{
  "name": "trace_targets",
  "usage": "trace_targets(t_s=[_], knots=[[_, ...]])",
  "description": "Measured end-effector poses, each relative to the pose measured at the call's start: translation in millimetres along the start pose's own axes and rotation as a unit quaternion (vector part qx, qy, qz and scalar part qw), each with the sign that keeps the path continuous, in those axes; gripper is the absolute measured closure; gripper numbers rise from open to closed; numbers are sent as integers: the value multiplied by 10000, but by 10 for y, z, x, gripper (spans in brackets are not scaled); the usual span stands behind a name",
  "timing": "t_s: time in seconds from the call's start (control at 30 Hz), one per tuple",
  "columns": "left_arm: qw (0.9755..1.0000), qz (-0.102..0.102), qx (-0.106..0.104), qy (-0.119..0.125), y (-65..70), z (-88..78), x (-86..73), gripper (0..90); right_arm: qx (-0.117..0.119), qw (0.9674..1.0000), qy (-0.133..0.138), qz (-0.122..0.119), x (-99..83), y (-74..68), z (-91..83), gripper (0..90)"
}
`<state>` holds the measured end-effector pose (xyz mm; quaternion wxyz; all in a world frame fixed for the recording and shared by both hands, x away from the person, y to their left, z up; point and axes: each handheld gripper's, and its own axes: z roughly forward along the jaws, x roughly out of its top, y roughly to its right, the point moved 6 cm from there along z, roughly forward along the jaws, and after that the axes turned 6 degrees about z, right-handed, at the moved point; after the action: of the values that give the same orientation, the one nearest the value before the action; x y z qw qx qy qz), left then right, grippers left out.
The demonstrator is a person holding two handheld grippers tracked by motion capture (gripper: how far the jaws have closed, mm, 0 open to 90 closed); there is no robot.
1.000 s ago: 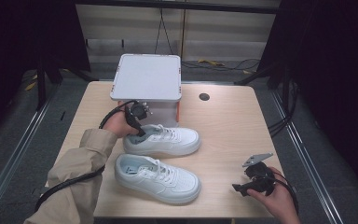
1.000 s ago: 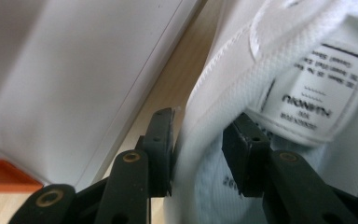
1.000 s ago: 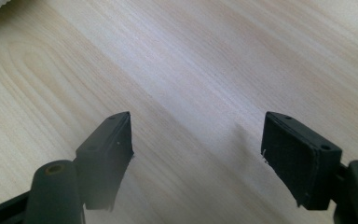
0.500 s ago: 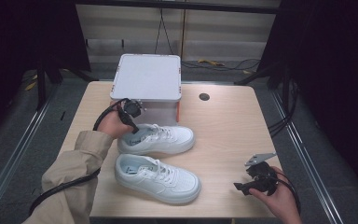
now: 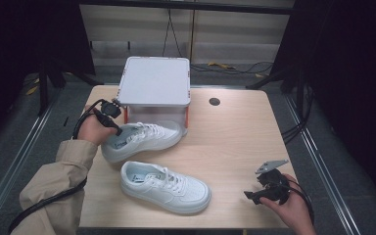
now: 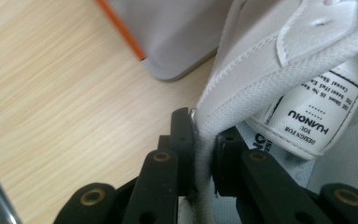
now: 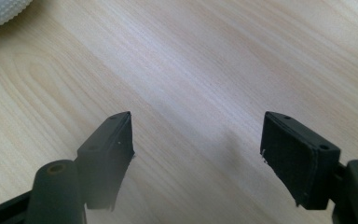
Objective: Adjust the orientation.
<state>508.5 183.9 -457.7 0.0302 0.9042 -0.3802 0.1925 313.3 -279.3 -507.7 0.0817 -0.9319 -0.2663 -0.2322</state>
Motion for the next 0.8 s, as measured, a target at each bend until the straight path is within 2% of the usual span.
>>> trace_targets(t_s=[0.03, 0.07, 0.2, 0.23, 0.27, 0.3, 0.33, 0.4, 0.43, 0.47, 0.5, 0.57, 0.63, 0.67, 0.73, 0.8], knots=[[10000, 0, 0, 0, 0, 0, 0, 813, 17, 10000, 2, 5, 3, -3, 2, 253], [9999, -138, 12, 21, -34, 18, -42, 812, 19, 10000, -8, -1, 4, -3, 5, 253], [9998, -186, -52, -16, -75, 72, -130, 810, 16, 10000, -15, -44, 6, -6, 23, 253], [9998, -100, -143, -74, -75, 112, -194, 806, 25, 10000, -34, -40, 5, -14, 29, 253], [9998, -100, -143, -74, -75, 112, -194, 800, 29, 10000, -29, -33, 7, -16, 29, 253], [9998, 40, -187, -24, -48, 143, -241, 797, 31, 10000, -23, -33, 10, -18, 29, 253], [9997, 16, -229, 14, -42, 138, -255, 792, 24, 10000, -21, -34, 12, -18, 27, 253], [9994, 145, -320, 52, -16, 127, -275, 776, 20, 10000, -20, -36, 15, -20, 26, 253], [9992, 145, -380, 68, -2, 116, -281, 763, 18, 10000, -23, -34, 15, -23, 26, 252], [9987, 263, -426, 49, -6, 94, -286, 742, 22, 10000, -30, -40, 15, -26, 29, 253], [9989, 139, -450, 84, 8, 71, -286, 720, 28, 10000, -32, -56, 16, -30, 32, 253], [9992, 166, -353, 125, -12, -15, -294, 672, 40, 10000, -30, -70, 21, -38, 35, 253], [9986, 141, -450, 239, 2, -124, -295, 665, 48, 10000, -16, -66, 29, -44, 36, 253], [9982, 241, -475, 283, 10, -183, -296, 656, 51, 10000, -16, -65, 32, -47, 36, 253], [9977, 396, -513, 189, 54, -275, -325, 653, 53, 10000, -16, -56, 37, -55, 33, 253], [9973, 431, -560, 196, 83, -308, -339, 641, 55, 10000, -3, -63, 41, -57, 31, 252]])
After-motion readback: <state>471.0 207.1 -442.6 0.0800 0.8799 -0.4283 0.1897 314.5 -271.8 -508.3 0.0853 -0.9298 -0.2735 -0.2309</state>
